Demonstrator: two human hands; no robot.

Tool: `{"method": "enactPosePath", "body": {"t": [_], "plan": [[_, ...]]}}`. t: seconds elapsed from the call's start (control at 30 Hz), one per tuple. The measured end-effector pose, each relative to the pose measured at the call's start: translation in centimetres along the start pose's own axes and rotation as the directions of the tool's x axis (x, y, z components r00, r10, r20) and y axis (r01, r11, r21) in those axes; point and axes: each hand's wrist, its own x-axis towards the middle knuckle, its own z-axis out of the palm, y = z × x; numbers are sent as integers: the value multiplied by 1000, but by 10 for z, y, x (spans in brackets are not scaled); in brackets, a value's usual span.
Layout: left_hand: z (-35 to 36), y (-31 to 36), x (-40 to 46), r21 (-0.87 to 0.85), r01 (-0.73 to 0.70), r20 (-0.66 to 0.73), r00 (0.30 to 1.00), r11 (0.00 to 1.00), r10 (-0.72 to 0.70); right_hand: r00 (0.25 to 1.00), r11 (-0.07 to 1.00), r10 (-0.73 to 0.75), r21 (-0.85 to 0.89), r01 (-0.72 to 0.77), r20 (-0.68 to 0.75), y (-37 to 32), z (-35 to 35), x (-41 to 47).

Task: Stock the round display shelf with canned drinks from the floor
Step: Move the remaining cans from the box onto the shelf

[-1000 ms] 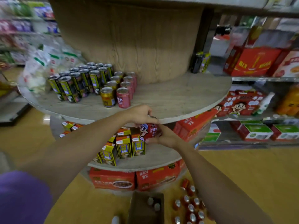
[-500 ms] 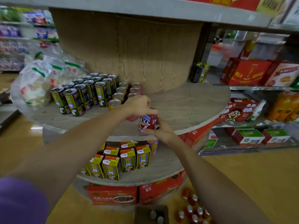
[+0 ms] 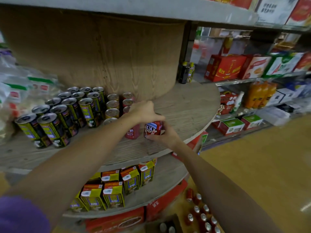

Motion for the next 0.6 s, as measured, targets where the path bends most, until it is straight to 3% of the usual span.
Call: {"method": "enactPosePath", "body": {"t": [0.17, 0.3, 0.47, 0.6], "plan": [[-4, -5, 15, -33, 41, 68, 997, 999, -39, 999, 999, 0, -39, 1, 39, -2, -3, 19], [-9, -2, 19, -30, 89, 190, 978, 996, -82, 982, 999, 7, -46, 2, 188, -5, -13, 24], [-23, 0, 13, 93, 165, 471, 861, 982, -189, 903, 987, -50, -116, 110, 426, -7, -17, 28], [-29, -1, -5, 148, 254, 495, 818, 956, -294, 873, 976, -108, -117, 184, 476, -6, -2, 27]]}}
